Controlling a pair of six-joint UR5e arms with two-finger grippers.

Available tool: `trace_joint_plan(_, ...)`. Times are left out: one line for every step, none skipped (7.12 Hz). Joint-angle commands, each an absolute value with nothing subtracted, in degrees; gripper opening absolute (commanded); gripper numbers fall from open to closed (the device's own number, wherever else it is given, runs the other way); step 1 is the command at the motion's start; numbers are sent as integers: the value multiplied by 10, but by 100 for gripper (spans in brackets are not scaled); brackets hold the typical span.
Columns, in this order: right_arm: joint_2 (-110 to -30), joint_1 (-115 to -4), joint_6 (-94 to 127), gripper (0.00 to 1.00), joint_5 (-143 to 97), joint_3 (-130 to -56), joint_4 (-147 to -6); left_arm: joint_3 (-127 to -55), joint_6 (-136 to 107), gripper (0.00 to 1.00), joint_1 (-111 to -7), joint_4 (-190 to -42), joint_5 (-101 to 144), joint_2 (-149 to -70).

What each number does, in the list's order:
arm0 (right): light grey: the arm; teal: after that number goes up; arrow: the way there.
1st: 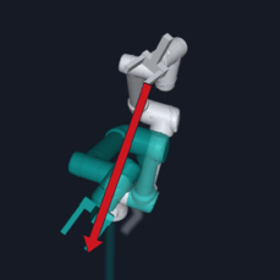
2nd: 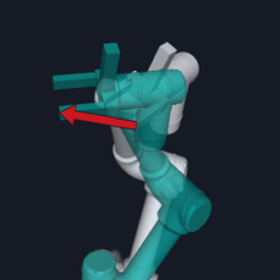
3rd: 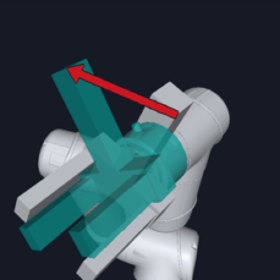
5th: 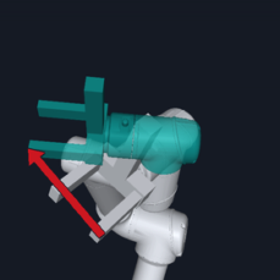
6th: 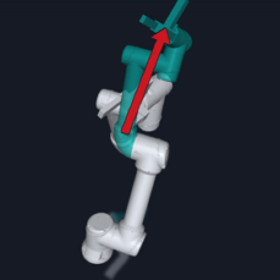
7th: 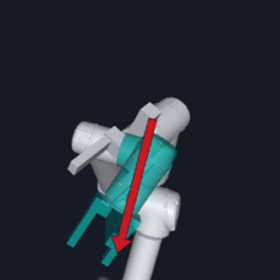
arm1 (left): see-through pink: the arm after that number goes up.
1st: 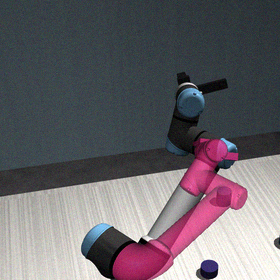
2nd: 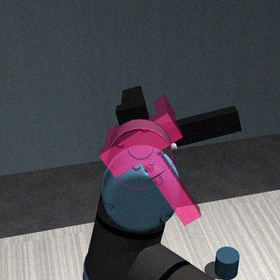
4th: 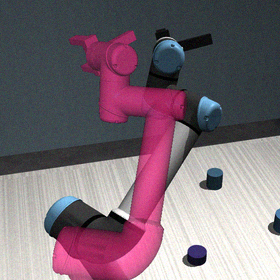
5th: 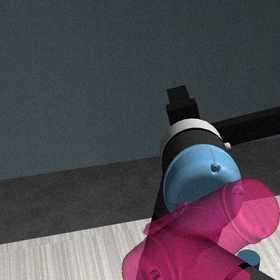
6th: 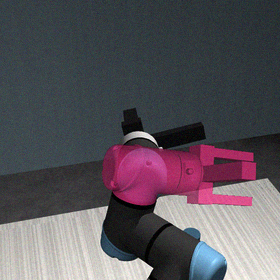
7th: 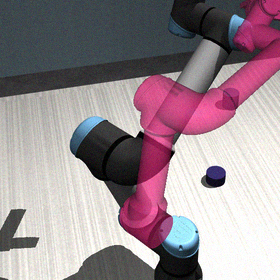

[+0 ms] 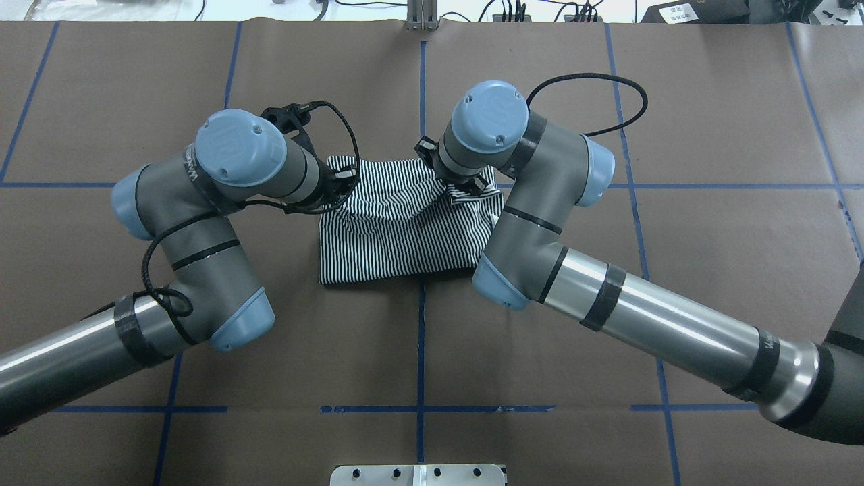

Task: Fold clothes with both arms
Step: 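Push both grippers across the shirt toward its far edge, folding it over, then lift the left gripper away while the right gripper presses the shirt's far corner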

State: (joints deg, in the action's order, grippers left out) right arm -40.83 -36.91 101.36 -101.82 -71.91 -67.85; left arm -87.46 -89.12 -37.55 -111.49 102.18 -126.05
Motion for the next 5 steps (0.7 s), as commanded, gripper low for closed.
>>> trace_joint_plan(-363,-395,925,99,-965,-621,-650,-772,-808,100,-422,-1189,1021,-1277)
trace_joint_plan(-362,-395,899,100,-958,-607,-645,-762,-784,100,-431,-1191,1021,-1277)
trace_joint_plan(-359,-399,898,100,-958,-606,-630,-760,-783,100,-432,-1194,1022,-1277)
trace_joint_plan(-352,-409,898,100,-971,-606,-629,-760,-781,100,-436,-1201,1023,-1277)
trace_joint_plan(-345,-410,855,100,-982,-609,-632,-762,-772,100,-452,-1201,1034,-1276)
